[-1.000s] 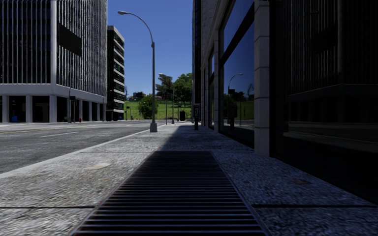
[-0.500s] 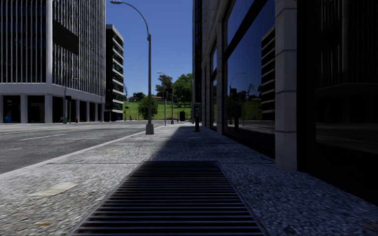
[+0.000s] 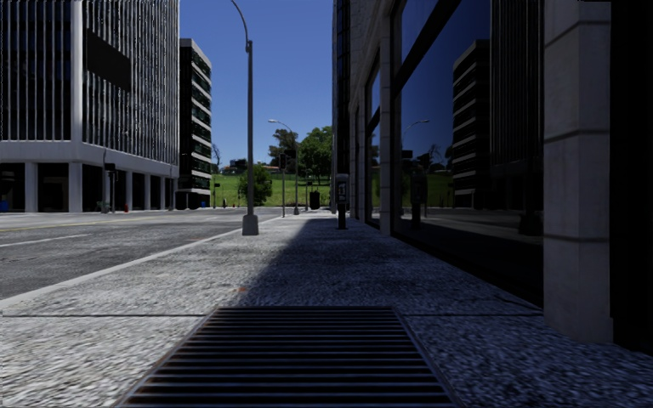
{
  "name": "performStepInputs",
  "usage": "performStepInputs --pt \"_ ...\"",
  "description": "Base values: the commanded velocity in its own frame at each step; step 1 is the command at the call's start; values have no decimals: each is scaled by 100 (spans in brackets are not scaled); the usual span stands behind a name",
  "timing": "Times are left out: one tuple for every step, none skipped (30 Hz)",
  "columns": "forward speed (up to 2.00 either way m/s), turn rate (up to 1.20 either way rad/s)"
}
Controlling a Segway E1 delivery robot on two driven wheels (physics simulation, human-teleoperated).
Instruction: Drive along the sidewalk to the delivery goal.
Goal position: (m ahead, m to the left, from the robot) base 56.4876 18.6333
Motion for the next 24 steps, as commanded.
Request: performStepInputs --pt "200 0" --pt "200 0" --pt "200 0" --pt "200 0" --pt "200 0" --pt "200 0" --pt "200 0" --pt "200 0" --pt "200 0" --pt "200 0" --pt "200 0" --pt "200 0" --pt "200 0" --pt "200 0" --pt "200 0" --pt "200 0" --pt "200 0" --pt "200 0" --pt "200 0" --pt "200 0" --pt "200 0" --pt "200 0" --pt "200 0" --pt "200 0"
